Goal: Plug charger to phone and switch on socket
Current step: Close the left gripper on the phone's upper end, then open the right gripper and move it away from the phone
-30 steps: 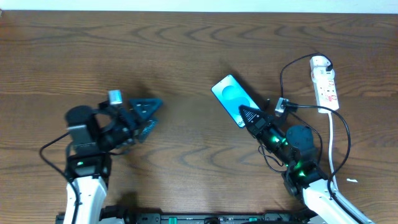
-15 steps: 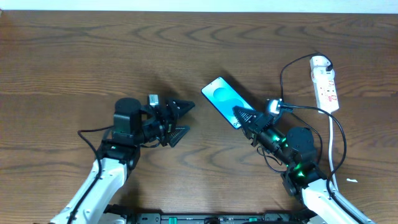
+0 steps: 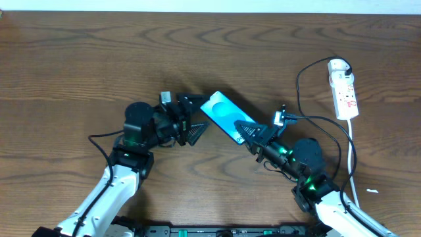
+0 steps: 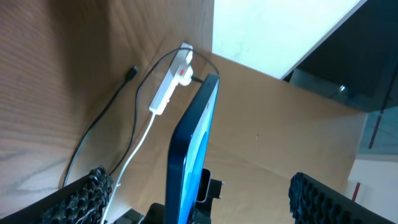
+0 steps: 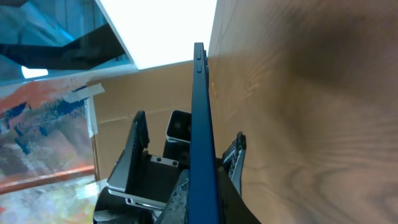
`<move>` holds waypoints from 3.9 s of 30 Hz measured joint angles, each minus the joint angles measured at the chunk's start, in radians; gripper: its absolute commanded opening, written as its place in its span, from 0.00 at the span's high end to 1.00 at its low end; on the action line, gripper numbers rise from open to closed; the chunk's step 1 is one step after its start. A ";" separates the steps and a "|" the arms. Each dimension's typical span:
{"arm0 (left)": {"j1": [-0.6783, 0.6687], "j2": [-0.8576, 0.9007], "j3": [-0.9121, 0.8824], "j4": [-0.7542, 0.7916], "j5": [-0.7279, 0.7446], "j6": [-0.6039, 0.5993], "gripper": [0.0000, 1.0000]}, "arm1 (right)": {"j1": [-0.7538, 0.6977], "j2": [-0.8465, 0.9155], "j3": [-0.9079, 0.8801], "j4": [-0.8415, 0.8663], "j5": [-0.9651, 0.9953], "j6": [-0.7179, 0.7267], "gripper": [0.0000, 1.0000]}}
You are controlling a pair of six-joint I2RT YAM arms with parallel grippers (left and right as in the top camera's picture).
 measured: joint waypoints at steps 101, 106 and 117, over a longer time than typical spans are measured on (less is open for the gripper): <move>0.074 0.010 -0.013 -0.157 0.032 0.298 0.93 | -0.124 0.000 0.319 -0.925 0.211 -0.782 0.01; 0.074 0.010 -0.013 -0.114 0.057 0.311 0.92 | -0.131 0.000 0.494 -1.072 0.374 -0.881 0.01; 0.074 0.010 -0.013 -0.070 0.123 0.330 0.92 | -0.177 0.314 0.513 -1.069 0.473 -0.949 0.27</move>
